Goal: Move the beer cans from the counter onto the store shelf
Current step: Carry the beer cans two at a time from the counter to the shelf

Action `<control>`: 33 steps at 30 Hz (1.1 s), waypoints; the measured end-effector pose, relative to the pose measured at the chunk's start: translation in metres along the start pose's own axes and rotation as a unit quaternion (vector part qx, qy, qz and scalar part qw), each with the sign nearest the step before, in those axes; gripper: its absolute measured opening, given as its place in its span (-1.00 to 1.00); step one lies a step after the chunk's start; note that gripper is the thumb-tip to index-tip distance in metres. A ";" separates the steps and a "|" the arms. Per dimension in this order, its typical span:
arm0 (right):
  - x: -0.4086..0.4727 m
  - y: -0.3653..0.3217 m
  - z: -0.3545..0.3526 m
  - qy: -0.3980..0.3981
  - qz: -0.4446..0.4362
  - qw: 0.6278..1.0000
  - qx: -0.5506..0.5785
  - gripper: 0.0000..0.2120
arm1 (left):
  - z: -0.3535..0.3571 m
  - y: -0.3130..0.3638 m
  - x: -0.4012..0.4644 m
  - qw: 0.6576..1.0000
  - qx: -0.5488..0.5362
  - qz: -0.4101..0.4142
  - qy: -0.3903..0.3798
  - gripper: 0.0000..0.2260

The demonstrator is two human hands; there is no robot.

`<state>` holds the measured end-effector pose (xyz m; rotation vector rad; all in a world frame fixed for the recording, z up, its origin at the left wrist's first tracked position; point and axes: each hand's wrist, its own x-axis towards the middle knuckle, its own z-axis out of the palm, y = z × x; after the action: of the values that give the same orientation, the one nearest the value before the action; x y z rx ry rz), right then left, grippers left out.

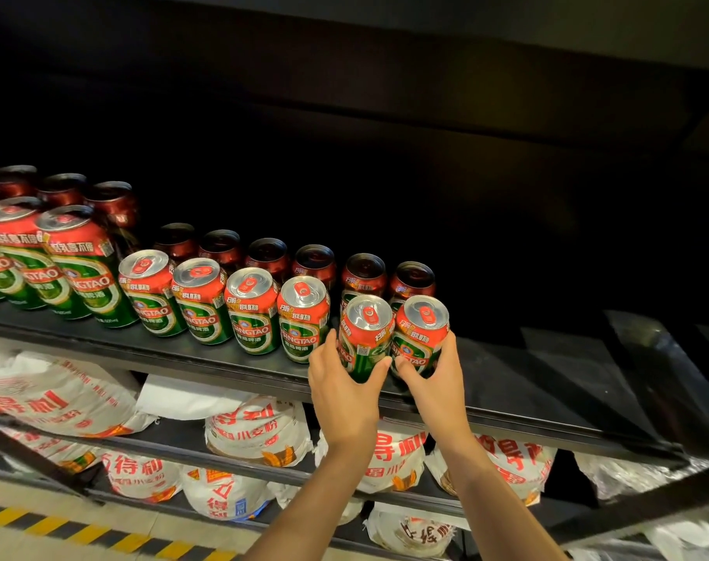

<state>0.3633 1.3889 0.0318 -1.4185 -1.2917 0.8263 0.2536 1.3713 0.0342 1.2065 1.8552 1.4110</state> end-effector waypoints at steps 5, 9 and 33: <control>0.000 0.001 0.000 0.005 -0.004 1.000 -0.004 -0.37 | -0.001 -0.006 -0.002 1.000 -0.019 0.011 -0.021 -0.39; -0.001 0.001 0.000 0.009 -0.011 1.000 -0.009 -0.38 | -0.007 -0.013 -0.002 0.997 -0.049 0.003 -0.055 -0.40; -0.001 0.004 -0.001 0.008 -0.021 1.000 0.011 -0.39 | -0.002 -0.013 -0.007 0.999 -0.035 0.019 0.007 -0.44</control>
<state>0.3653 1.3882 0.0284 -1.3751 -1.2919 0.7967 0.2508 1.3638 0.0214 1.2061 1.7846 1.4965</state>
